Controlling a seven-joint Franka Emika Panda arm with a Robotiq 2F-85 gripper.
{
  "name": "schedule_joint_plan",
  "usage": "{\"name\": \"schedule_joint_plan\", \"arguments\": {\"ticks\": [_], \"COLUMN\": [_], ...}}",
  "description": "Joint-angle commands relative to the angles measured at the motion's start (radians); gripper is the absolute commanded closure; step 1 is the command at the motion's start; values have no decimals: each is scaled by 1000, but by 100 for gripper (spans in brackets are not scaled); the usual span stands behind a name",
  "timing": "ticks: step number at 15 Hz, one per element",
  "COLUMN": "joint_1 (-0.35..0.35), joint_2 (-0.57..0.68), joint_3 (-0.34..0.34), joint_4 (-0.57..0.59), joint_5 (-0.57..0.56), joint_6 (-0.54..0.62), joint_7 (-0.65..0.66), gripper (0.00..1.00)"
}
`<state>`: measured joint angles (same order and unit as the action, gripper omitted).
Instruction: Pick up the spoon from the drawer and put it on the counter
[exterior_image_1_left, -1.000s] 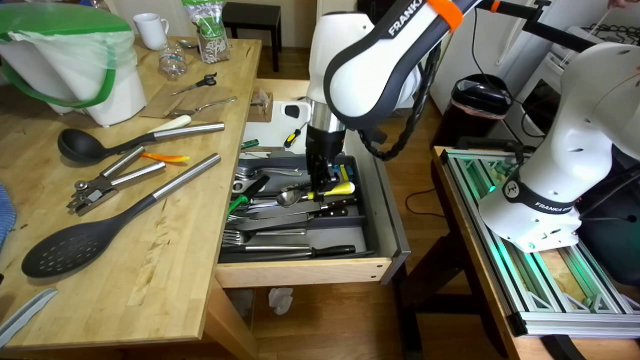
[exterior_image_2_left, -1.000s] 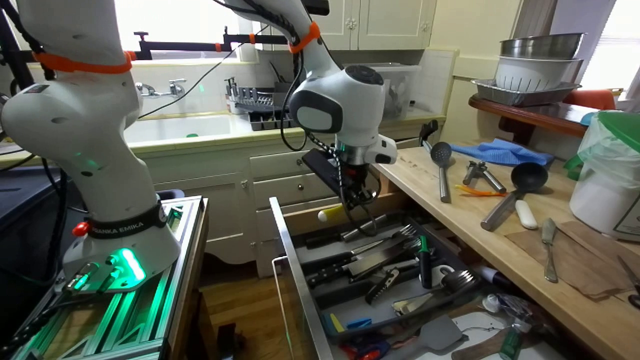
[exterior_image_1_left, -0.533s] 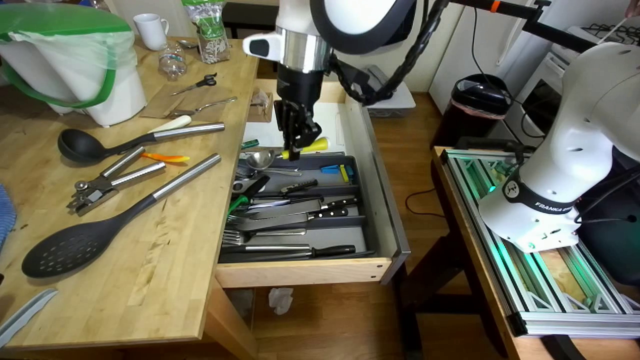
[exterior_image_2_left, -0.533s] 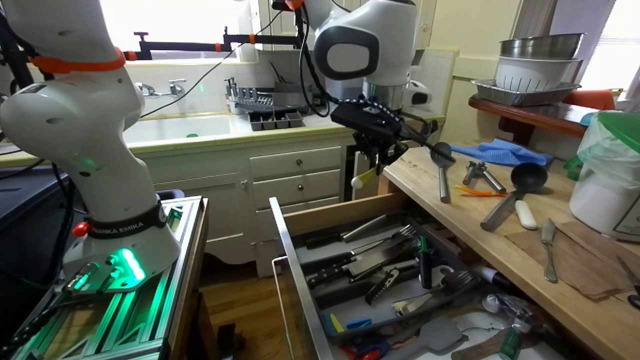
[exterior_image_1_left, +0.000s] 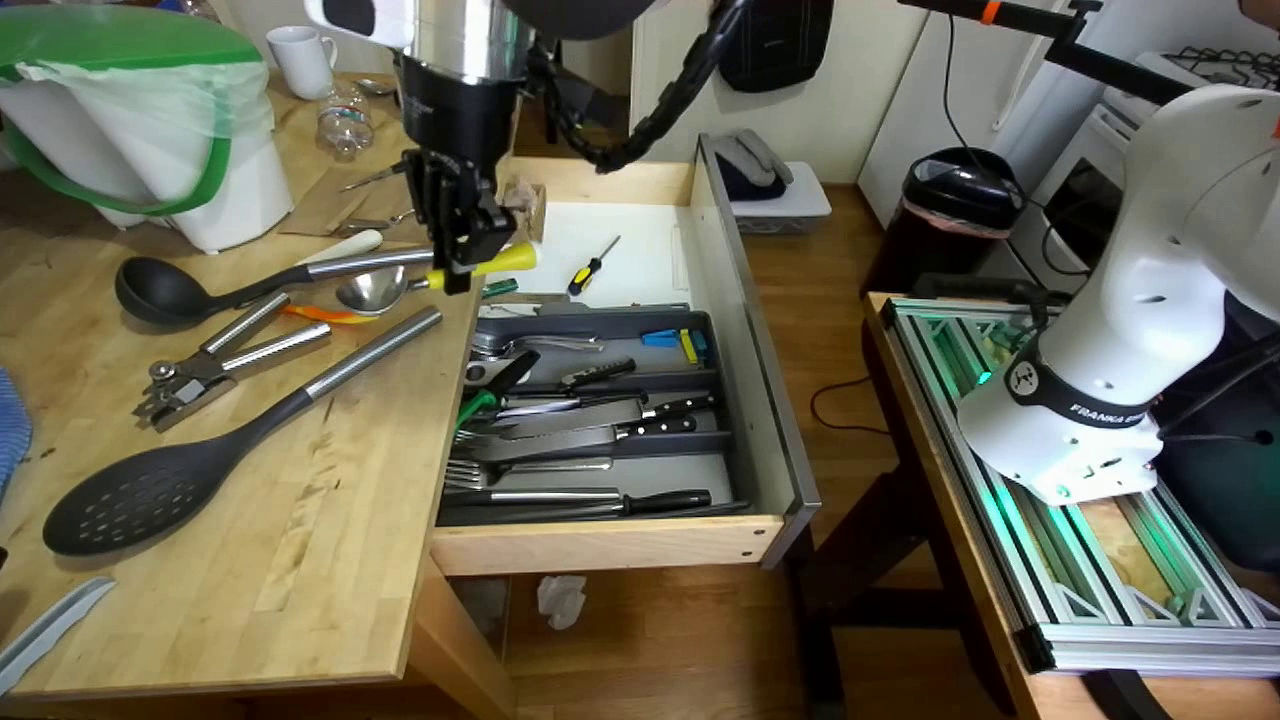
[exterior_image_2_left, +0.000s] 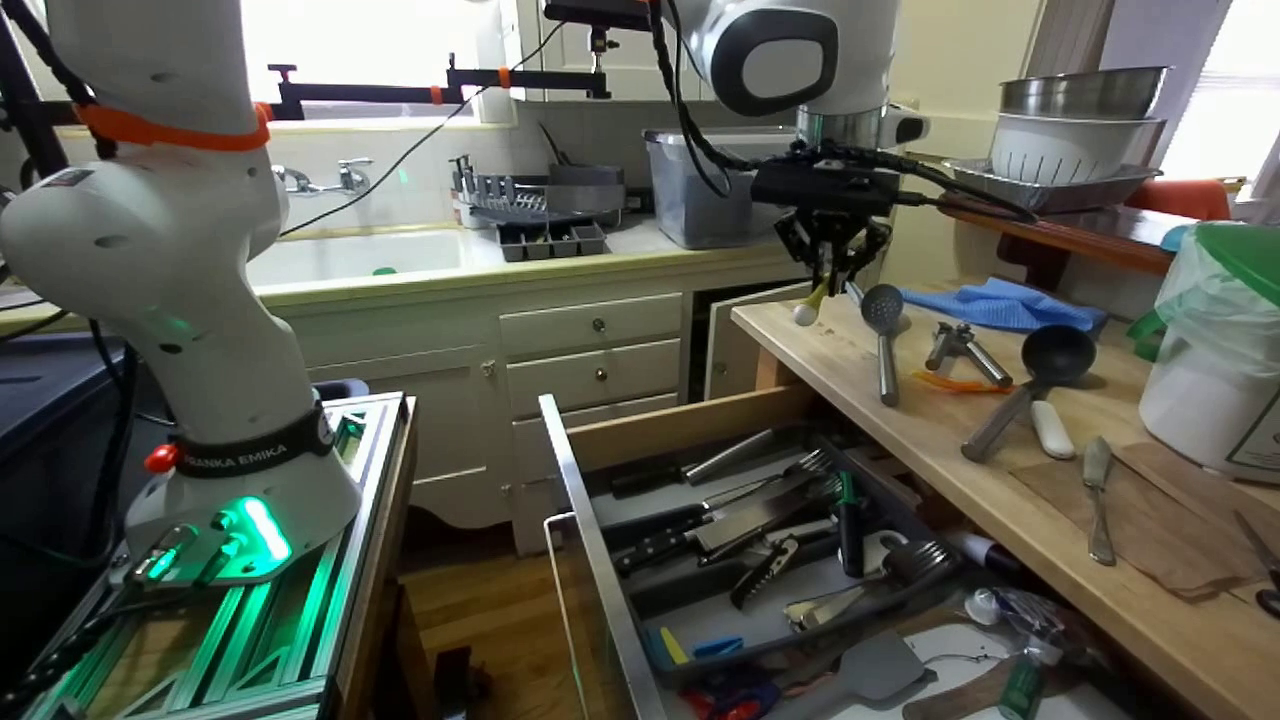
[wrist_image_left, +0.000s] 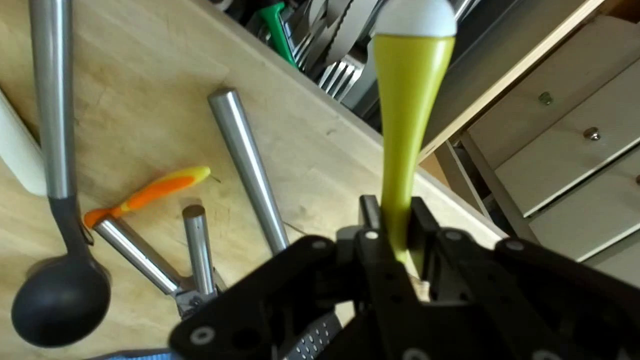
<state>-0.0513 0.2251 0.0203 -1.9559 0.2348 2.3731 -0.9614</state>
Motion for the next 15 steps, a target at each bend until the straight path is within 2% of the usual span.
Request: {"name": "schedule_joint_plan", "arguments": {"ticks": [1, 4, 6, 7, 11, 12, 15], "joint_1": [8, 21, 41, 14, 24, 24, 24], "joint_2": [140, 218, 254, 206, 246, 246, 265], "joint_3": [47, 77, 74, 95, 96, 96, 90], "joint_4": [136, 193, 211, 166, 194, 197, 216], "joint_5": [-44, -117, -207, -148, -199, -199, -212], "joint_6": [21, 29, 91, 48, 83, 83, 100], "joint_7": [-48, -87, -97, -69, -75, -77, -74], "gripper": [96, 96, 96, 83, 83, 96, 96]}}
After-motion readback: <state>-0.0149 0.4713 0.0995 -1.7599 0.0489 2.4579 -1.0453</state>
